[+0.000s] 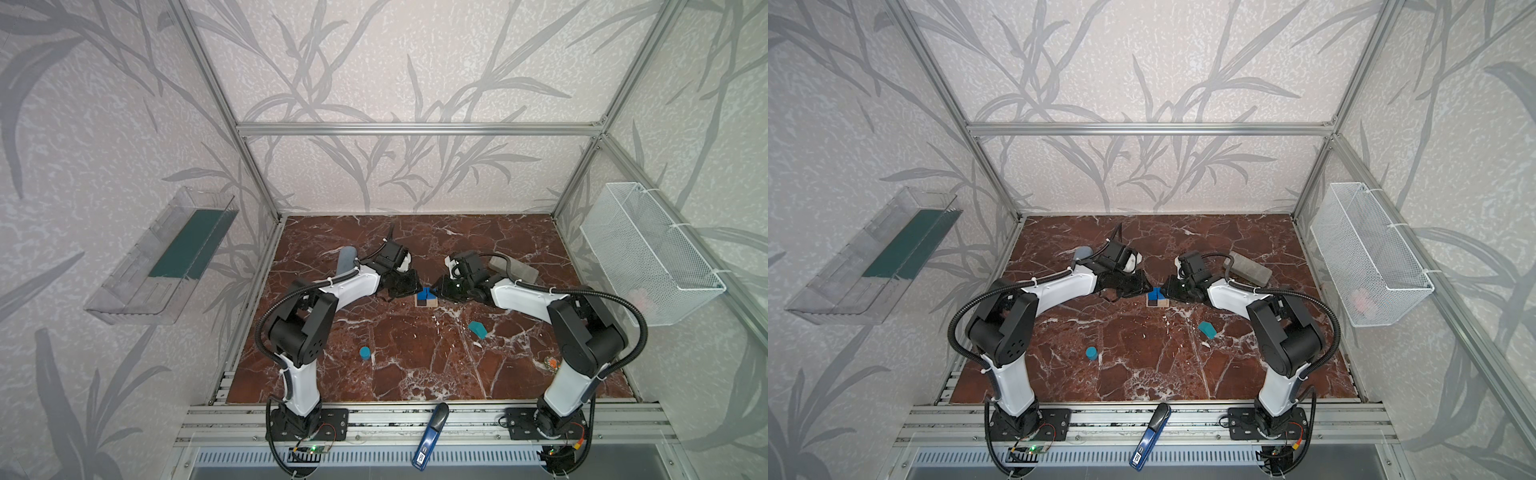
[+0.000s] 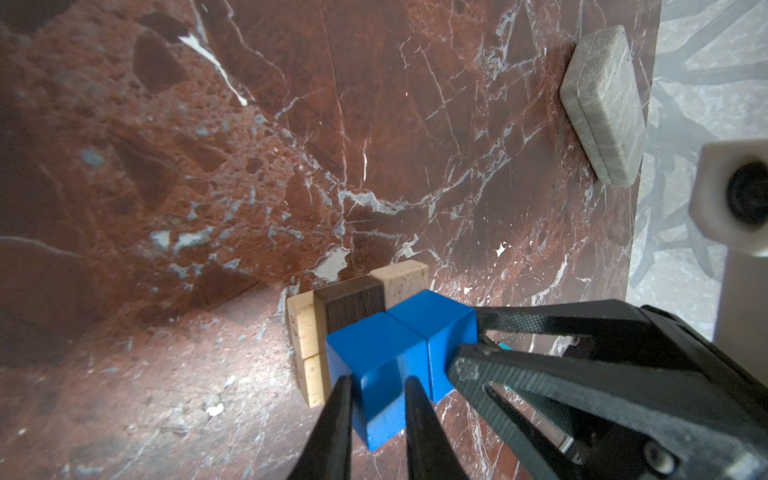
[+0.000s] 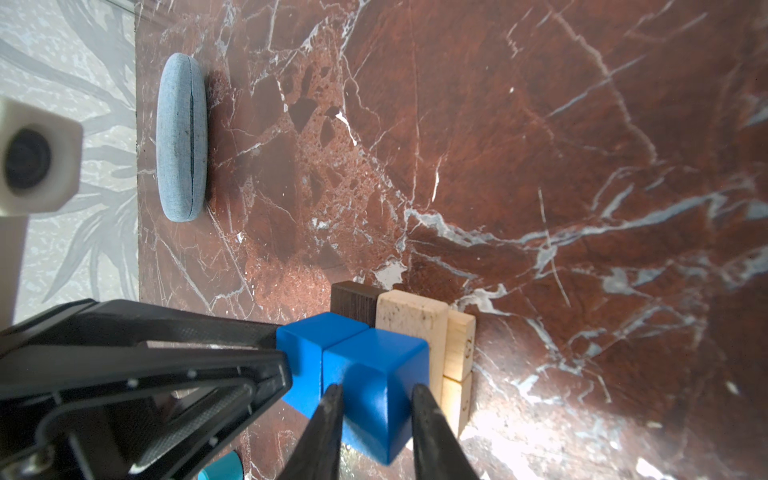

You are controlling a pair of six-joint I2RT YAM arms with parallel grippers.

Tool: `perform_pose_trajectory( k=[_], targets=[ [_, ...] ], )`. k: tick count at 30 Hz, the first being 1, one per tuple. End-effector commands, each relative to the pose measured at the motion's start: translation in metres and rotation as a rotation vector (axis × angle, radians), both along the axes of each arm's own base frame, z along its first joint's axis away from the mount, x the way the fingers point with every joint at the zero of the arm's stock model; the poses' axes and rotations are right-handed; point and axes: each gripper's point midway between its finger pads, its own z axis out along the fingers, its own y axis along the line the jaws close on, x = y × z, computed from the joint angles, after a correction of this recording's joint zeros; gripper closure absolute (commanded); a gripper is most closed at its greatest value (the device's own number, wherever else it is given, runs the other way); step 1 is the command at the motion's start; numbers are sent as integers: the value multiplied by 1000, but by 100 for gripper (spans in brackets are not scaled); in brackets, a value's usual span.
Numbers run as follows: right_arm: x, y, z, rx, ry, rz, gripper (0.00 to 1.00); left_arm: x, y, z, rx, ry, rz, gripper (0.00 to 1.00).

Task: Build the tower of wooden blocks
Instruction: 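Press both grippers against the stack sides to square the blue cubes, then open both grippers and lift them away from the stack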

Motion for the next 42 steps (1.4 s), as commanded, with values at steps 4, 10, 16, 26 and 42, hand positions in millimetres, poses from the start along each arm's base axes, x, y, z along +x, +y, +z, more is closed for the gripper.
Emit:
perform_pose_trajectory(
  k=[4,10,16,26,42],
  targets=[
    [3,5,2,6,0,1,71,4,-7,5,-15,-6,-7,78],
    [3,5,2,6,2,1,71,4,-7,5,-16,-6,-7,78],
    [3,4,0,1,7,0,72,5,-8,5,-20,-5,-9,78],
    [3,3,1,-6,9,-3,72,5,-8,4,-15,0,-9,78],
    [1,1,2,-11,8,-8,60,4,-5,6,-3,-2,-4,61]
  ],
)
